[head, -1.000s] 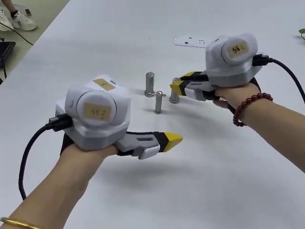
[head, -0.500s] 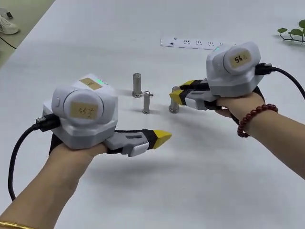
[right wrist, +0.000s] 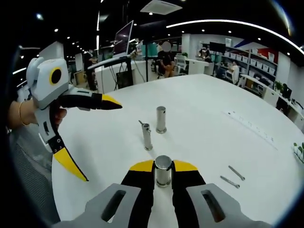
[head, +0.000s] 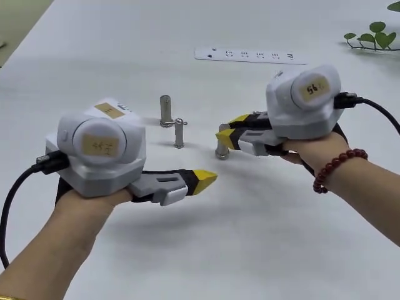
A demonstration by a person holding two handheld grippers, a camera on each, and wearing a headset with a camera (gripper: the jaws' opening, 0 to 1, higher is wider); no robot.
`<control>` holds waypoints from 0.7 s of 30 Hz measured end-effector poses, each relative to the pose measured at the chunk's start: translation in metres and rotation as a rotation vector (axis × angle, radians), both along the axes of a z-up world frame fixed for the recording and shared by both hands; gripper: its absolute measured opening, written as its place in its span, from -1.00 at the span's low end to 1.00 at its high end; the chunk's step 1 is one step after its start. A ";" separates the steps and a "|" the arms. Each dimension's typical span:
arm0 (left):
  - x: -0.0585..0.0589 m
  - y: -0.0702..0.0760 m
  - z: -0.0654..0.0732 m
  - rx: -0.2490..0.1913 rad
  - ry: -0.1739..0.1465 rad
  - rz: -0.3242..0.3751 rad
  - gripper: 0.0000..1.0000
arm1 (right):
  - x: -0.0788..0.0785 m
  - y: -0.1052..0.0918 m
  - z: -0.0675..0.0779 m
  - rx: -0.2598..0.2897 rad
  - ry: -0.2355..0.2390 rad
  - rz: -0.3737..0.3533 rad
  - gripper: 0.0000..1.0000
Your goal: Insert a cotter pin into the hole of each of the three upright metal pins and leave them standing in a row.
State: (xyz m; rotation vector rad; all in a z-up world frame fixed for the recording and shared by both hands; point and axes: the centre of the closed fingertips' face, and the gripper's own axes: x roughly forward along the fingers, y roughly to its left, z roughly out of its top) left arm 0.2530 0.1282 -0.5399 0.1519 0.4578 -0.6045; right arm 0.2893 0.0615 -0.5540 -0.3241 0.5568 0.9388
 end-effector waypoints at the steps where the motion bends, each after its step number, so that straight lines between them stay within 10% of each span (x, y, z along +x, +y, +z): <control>1: 0.000 0.000 0.000 0.003 -0.001 -0.001 0.95 | -0.001 0.000 0.000 -0.001 0.001 0.000 -0.85; 21: 0.001 -0.002 0.004 -0.022 -0.008 -0.004 0.95 | -0.021 0.001 -0.004 -0.001 0.007 0.026 -0.84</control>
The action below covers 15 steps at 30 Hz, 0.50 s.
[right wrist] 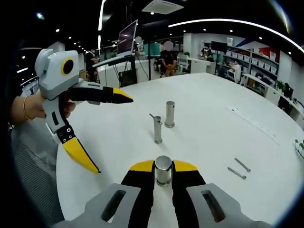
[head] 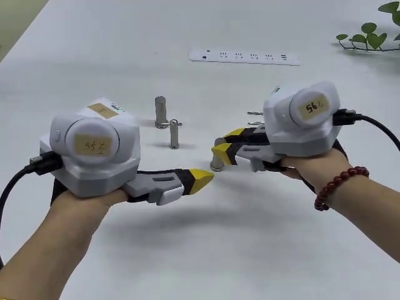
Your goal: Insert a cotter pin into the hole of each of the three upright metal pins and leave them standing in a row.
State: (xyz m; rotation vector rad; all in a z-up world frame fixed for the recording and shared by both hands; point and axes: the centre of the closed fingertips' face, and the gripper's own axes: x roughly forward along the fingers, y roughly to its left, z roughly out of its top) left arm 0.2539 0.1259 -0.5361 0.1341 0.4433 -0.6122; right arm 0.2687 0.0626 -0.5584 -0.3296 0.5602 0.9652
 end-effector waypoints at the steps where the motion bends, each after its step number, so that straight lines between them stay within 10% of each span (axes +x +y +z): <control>1: 0.000 0.000 0.000 -0.002 0.001 0.000 0.94 | -0.001 0.000 0.000 -0.002 -0.002 0.003 -0.84; 15: 0.000 -0.001 -0.001 0.002 0.004 -0.005 0.95 | -0.005 -0.001 0.003 -0.003 -0.025 0.062 -0.74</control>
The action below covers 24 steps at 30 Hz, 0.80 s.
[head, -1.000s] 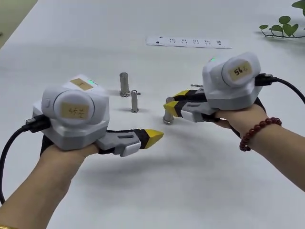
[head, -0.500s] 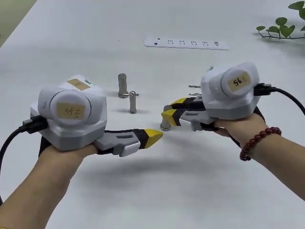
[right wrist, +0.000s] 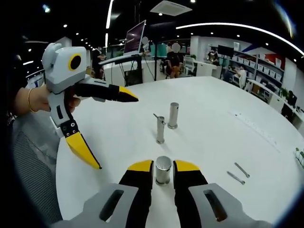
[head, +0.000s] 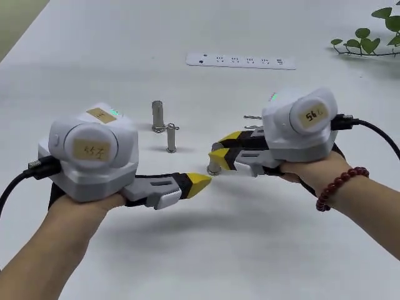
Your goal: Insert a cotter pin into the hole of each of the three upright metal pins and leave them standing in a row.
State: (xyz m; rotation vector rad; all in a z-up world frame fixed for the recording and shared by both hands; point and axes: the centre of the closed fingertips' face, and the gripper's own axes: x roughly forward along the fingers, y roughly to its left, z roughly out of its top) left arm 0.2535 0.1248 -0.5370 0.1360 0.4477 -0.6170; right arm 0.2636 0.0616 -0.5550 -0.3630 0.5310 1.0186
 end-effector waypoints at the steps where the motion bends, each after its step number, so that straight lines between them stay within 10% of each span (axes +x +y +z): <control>1: 0.000 0.000 0.000 -0.001 -0.001 -0.001 0.95 | -0.001 0.000 0.000 -0.003 0.001 0.002 -0.68; 24: 0.001 -0.001 0.007 -0.013 -0.012 0.007 0.94 | 0.017 -0.052 0.013 -0.163 0.030 0.032 -0.58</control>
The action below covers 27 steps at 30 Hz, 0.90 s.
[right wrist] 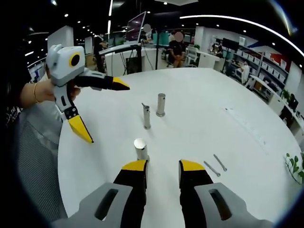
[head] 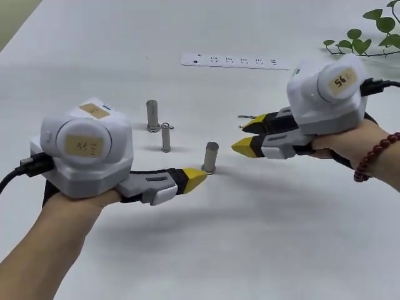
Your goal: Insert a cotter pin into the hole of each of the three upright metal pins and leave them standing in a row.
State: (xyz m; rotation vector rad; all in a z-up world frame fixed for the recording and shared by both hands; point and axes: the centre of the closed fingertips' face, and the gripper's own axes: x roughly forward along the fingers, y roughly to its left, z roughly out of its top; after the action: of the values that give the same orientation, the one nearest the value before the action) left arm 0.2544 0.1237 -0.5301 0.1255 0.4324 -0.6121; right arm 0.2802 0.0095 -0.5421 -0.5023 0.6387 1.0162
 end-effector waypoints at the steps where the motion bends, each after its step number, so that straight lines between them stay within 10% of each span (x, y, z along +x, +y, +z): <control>1: 0.000 0.000 0.000 0.002 0.002 0.001 0.94 | 0.002 -0.001 -0.001 -0.010 -0.001 0.008 -0.58; 27: -0.004 -0.004 -0.009 0.023 0.035 -0.011 0.89 | 0.074 -0.040 -0.041 -0.263 0.038 0.051 -0.60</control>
State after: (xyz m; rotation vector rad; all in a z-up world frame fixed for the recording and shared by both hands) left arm 0.2508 0.1201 -0.5394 0.1395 0.4735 -0.6211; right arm 0.3540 -0.0301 -0.5831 -0.7346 0.8022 0.9965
